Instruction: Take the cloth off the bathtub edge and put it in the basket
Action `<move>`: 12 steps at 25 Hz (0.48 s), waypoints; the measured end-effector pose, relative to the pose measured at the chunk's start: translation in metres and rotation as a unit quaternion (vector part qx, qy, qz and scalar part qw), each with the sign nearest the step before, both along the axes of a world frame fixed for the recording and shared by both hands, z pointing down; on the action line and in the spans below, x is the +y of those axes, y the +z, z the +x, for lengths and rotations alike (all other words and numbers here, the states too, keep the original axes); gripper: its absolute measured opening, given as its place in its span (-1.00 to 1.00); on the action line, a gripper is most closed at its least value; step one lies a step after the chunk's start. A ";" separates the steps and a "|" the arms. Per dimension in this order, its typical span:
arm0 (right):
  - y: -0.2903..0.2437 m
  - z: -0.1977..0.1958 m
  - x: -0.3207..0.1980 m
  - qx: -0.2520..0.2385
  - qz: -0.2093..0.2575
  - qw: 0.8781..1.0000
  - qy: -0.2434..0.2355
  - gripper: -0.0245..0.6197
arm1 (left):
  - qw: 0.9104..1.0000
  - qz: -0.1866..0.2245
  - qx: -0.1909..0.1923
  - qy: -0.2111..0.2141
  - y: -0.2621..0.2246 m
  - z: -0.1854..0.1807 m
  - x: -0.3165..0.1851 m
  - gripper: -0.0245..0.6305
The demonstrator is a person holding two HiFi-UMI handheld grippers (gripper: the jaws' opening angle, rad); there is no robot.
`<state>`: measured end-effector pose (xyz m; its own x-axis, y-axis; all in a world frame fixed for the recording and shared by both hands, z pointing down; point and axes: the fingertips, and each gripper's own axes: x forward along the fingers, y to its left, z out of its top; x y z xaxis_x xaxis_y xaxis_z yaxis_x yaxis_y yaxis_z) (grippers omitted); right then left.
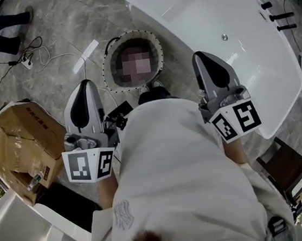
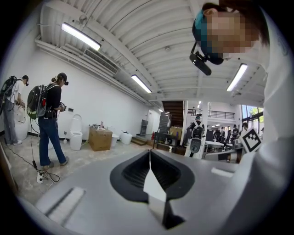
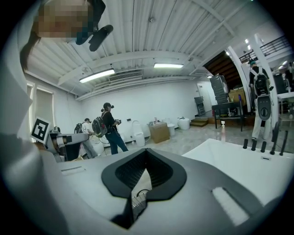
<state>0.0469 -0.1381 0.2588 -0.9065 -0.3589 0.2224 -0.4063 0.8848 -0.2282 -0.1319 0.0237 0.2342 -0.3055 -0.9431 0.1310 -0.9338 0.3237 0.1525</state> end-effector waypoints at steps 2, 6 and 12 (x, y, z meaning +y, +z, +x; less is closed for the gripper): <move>-0.001 0.000 -0.001 0.000 0.002 1.000 0.000 -0.93 | 1.000 0.002 0.000 0.000 0.000 0.000 -0.001 -0.78; 0.000 -0.003 0.000 0.003 0.000 1.000 -0.004 -0.93 | 1.000 0.002 0.001 0.001 0.000 0.000 -0.002 -0.78; 0.001 -0.005 0.003 0.005 -0.003 1.000 -0.009 -0.93 | 1.000 0.004 0.001 -0.002 -0.001 -0.002 -0.001 -0.78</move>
